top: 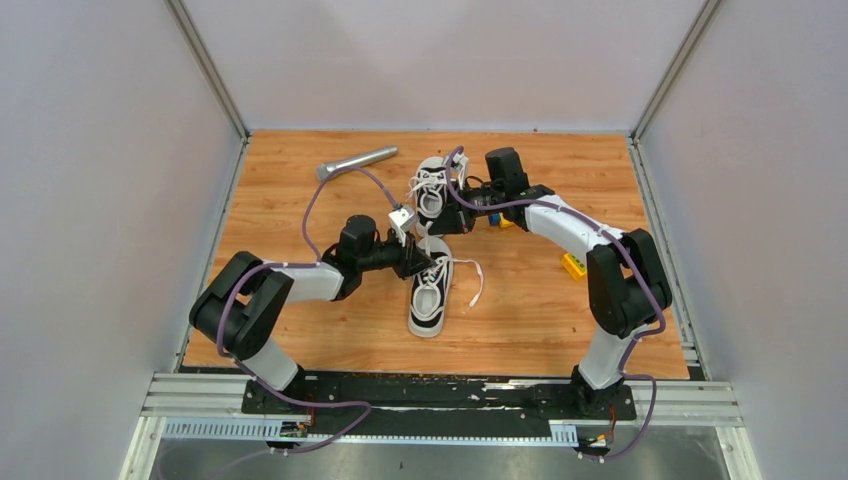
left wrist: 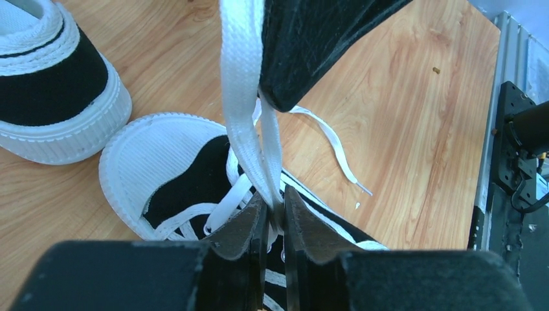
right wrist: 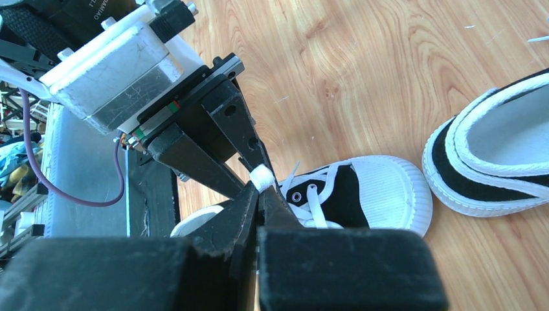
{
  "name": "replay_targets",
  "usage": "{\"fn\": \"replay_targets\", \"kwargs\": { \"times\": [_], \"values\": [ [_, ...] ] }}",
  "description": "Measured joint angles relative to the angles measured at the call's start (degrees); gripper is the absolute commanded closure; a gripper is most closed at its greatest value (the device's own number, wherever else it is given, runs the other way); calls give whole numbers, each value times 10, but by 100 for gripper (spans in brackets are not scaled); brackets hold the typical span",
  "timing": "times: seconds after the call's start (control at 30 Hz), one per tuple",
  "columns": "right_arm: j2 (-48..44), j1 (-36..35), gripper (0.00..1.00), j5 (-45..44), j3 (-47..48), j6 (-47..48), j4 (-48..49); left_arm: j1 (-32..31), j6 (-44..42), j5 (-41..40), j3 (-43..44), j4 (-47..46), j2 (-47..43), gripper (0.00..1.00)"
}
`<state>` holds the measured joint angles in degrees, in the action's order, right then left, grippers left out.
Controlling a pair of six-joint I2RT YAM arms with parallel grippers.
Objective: Tie the shoes
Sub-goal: Wrap the shoelace around the shoelace.
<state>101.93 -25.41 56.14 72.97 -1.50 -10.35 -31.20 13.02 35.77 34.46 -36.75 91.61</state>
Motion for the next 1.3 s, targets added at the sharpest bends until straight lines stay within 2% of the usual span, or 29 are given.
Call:
{"fn": "replay_targets", "kwargs": {
  "times": [0.17,0.47,0.5,0.6,0.67,0.7,0.83,0.9,1.0,1.1,1.23,1.3],
  "values": [
    [0,0,100,0,0,-2,0,2,4,1,7,-4,6,74],
    [1,5,98,1,0,-6,0,5,7,5,9,-3,7,87],
    [1,6,90,1,-1,-7,0,5,7,7,9,-3,7,87],
    [1,16,52,1,-5,-10,2,5,4,18,17,3,14,90],
    [1,28,41,-2,-5,-8,-5,7,1,27,18,7,18,93],
    [1,35,39,-4,-5,-2,-14,8,-3,32,20,10,20,94],
    [-6,77,40,-30,-4,48,-73,12,-34,57,35,40,27,96],
    [-14,97,46,-59,-1,79,-118,14,-50,70,42,59,27,97],
    [-14,111,49,-112,8,114,-188,15,-67,92,47,84,27,98],
    [-7,96,48,-160,1,138,-242,17,-79,112,49,107,27,98],
    [8,54,41,-210,-28,141,-297,19,-95,127,78,147,33,99],
    [21,37,42,-231,-33,127,-310,20,-99,132,89,159,36,99]
  ]
}}
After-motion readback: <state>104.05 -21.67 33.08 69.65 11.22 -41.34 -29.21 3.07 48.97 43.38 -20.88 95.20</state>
